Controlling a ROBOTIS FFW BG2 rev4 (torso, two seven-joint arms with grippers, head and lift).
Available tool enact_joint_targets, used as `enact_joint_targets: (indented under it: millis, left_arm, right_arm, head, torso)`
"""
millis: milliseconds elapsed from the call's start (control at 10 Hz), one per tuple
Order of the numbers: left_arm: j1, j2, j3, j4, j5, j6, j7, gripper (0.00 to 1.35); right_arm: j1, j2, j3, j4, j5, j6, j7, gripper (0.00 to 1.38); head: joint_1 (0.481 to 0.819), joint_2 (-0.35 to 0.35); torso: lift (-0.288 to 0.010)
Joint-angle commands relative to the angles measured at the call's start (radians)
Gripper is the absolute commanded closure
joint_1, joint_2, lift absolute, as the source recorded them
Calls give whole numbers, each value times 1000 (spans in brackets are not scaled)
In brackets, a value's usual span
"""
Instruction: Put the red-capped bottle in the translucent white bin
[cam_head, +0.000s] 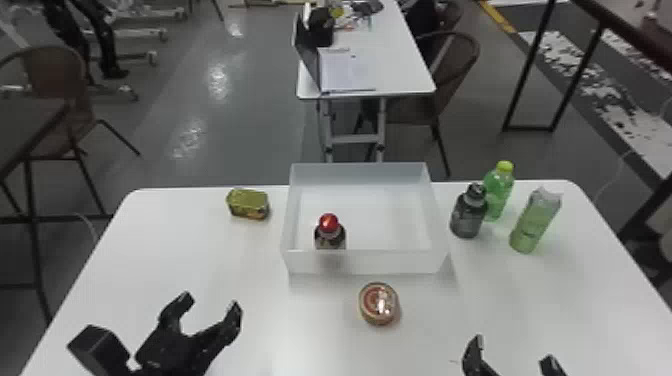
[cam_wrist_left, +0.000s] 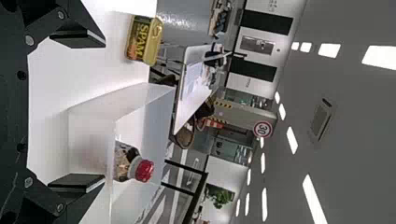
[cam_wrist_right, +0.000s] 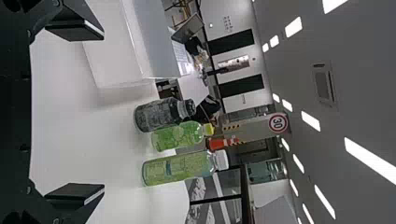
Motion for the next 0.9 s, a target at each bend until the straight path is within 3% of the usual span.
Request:
enact_joint_targets:
  millis: [0,400,800]
  left_arm:
    - [45,-6,1,-2,-7,-28,7,263]
    - [77,-36,27,-35,-62,-28,16,263]
    - [72,-12,13,-36,-55,-11,16,263]
  right_arm:
    - [35,-2,0,-9,7,-29,0,142]
    - [75,-9,0,-54,75,-28,-43,142]
    - [86,-12,-7,-81,115,10,-51,142]
  head:
    - [695,66]
    - [695,73]
    - [695,83]
  torso:
    - [-36]
    - [-36]
    - [-36]
